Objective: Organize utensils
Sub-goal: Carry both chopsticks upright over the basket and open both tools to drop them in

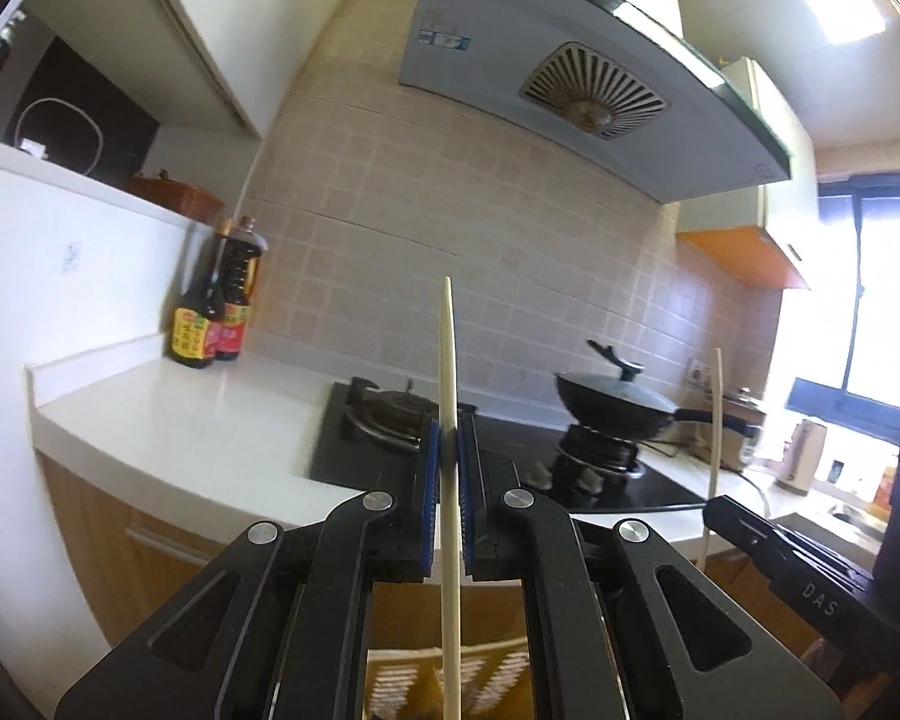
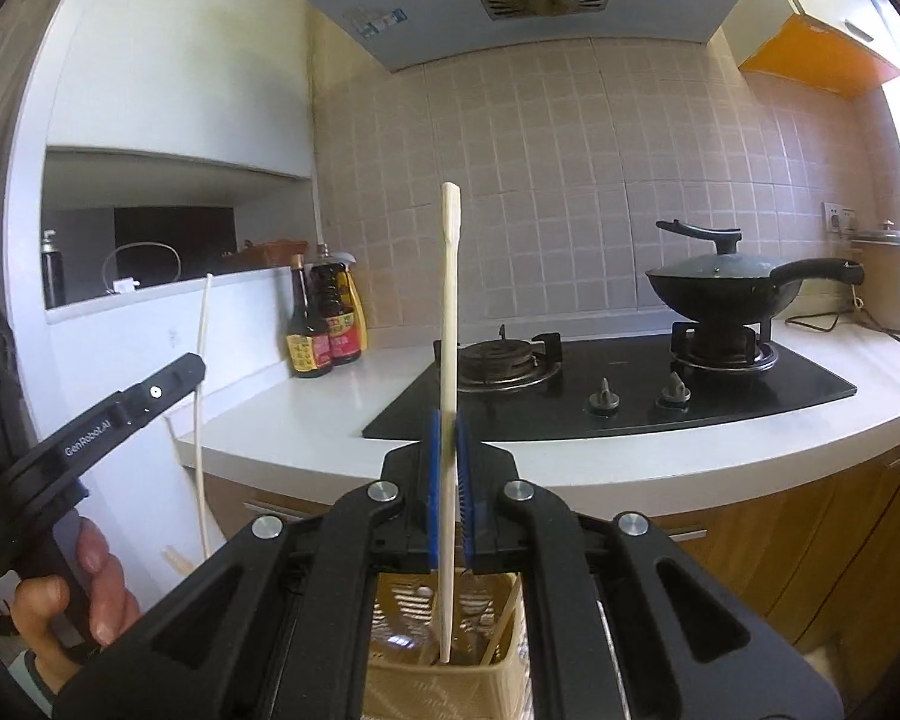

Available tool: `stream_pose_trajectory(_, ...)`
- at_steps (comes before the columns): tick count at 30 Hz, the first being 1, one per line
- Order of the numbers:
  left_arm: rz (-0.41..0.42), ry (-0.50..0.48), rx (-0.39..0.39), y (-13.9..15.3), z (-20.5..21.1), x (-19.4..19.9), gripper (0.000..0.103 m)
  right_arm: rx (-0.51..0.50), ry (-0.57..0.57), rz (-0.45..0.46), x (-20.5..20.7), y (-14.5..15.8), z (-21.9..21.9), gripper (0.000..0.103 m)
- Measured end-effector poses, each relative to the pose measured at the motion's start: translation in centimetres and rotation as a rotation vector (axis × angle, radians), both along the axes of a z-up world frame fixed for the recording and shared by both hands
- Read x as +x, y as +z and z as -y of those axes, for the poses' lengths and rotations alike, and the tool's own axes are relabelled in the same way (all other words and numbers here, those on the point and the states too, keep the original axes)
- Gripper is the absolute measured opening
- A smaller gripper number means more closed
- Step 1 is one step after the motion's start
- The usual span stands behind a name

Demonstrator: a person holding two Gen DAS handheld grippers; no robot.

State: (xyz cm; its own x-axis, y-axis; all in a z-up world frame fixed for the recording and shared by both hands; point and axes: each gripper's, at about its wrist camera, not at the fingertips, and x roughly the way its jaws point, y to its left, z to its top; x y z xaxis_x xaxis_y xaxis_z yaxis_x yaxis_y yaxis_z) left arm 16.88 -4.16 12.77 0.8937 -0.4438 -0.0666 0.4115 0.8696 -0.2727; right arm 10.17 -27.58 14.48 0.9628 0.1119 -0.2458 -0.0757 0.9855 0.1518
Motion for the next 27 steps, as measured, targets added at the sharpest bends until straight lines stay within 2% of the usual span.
stream_pose_trajectory(9, -0.012, 0.032, 0.008, -2.9, 0.4, 1.6, 0.004, 0.051, -0.078, 0.022, 1.2, -4.2, 1.1, 0.004)
stream_pose_trajectory(17, -0.026, 0.035, 0.017, -4.7, 0.5, 2.5, 0.004, -0.037, -0.133, 0.072, 0.8, -6.3, -0.6, 0.004)
stream_pose_trajectory(27, 0.012, 0.050, 0.008, -4.4, 0.3, 2.3, 0.004, -0.076, -0.140, 0.082, 1.0, -7.4, -1.4, 0.004)
